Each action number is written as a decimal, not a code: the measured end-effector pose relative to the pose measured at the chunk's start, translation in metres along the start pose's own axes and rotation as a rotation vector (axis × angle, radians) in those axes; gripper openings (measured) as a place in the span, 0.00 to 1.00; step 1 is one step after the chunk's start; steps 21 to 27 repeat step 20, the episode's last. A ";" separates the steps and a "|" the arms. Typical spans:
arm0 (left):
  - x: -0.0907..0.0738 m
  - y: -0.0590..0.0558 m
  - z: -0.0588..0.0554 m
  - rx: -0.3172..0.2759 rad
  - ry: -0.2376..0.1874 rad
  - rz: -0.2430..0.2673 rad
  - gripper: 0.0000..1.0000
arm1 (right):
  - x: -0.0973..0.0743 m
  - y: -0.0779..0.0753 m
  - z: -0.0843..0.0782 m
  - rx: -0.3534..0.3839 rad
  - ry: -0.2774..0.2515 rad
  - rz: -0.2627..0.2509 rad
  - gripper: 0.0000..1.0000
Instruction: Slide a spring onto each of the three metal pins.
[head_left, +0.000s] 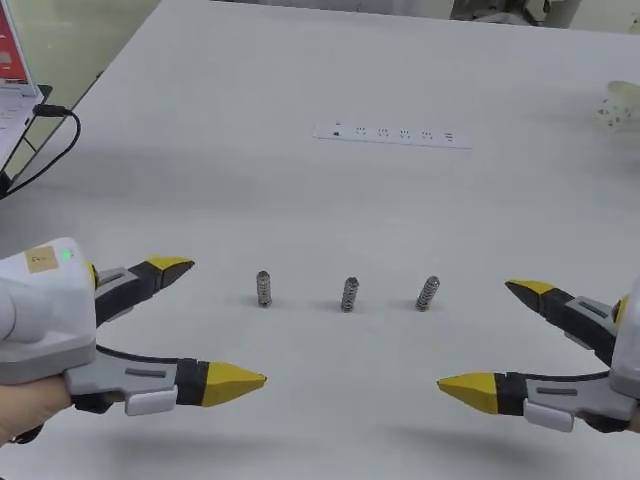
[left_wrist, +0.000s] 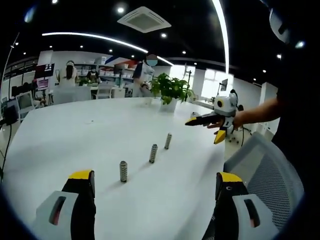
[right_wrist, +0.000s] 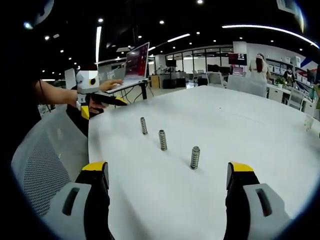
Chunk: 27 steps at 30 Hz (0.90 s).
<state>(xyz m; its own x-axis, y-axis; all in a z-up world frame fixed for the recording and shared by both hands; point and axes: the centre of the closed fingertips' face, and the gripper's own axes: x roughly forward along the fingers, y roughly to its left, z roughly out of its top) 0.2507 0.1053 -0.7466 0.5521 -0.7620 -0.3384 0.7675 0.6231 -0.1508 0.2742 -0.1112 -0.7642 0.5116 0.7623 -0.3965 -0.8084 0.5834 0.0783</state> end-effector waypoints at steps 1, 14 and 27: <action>-0.001 0.000 0.000 -0.003 -0.001 0.002 0.98 | 0.000 0.001 0.000 -0.006 0.003 -0.002 0.99; -0.006 0.011 0.009 0.016 -0.019 0.036 0.98 | -0.009 -0.009 0.016 -0.008 -0.023 -0.043 0.97; 0.000 0.009 0.006 0.007 -0.007 0.031 0.98 | -0.013 -0.013 0.012 0.020 -0.023 -0.066 0.95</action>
